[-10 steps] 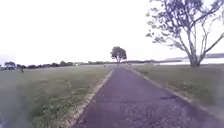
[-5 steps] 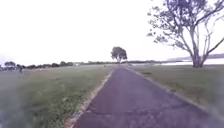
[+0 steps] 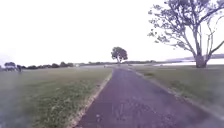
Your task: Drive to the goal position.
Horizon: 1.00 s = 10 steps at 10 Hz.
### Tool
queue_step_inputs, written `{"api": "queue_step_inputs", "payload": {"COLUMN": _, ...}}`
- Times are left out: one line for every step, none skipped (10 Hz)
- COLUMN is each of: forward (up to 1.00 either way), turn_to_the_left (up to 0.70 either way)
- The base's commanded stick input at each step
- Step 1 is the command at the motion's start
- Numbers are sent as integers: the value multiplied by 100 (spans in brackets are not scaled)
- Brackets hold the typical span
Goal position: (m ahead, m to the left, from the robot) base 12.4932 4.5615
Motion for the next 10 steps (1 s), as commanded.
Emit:
{"api": "queue_step_inputs", "payload": {"forward": 70, "turn_to_the_left": 0}}
{"api": "queue_step_inputs", "payload": {"forward": 70, "turn_to_the_left": -5}}
{"api": "queue_step_inputs", "payload": {"forward": 70, "turn_to_the_left": -10}}
{"api": "queue_step_inputs", "payload": {"forward": 70, "turn_to_the_left": -14}}
{"api": "queue_step_inputs", "payload": {"forward": 70, "turn_to_the_left": -14}}
{"api": "queue_step_inputs", "payload": {"forward": 70, "turn_to_the_left": -14}}
{"api": "queue_step_inputs", "payload": {"forward": 70, "turn_to_the_left": -14}}
{"api": "queue_step_inputs", "payload": {"forward": 70, "turn_to_the_left": -14}}
{"api": "queue_step_inputs", "payload": {"forward": 70, "turn_to_the_left": -14}}
{"api": "queue_step_inputs", "payload": {"forward": 70, "turn_to_the_left": -14}}
